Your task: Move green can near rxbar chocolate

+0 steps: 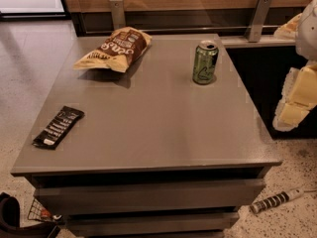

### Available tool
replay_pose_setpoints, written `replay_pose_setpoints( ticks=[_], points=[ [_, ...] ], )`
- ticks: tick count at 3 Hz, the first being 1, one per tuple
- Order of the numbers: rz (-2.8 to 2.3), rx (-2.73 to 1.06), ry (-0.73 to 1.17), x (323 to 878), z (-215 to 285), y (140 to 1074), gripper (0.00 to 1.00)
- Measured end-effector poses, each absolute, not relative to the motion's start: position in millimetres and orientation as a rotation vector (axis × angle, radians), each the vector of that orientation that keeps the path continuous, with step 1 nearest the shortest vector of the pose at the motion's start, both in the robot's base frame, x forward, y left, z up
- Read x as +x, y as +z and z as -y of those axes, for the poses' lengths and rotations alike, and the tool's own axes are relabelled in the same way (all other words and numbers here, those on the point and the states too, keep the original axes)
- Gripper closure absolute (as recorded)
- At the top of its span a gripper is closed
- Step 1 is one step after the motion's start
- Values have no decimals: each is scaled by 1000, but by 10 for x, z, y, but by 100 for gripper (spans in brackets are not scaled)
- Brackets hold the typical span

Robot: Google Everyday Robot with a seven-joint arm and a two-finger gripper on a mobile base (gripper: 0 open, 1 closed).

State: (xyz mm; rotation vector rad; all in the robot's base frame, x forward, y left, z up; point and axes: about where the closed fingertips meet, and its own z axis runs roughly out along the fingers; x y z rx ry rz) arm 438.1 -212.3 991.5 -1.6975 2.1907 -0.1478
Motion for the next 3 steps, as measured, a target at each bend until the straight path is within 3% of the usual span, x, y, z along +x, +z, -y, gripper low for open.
replay_pose_setpoints(
  ticks=[1,3],
  points=[
    [-2191,-1697,-148,4381,2123,9915,0],
    [-2136,-1526,-146,4889,2360,9956,0]
  ],
)
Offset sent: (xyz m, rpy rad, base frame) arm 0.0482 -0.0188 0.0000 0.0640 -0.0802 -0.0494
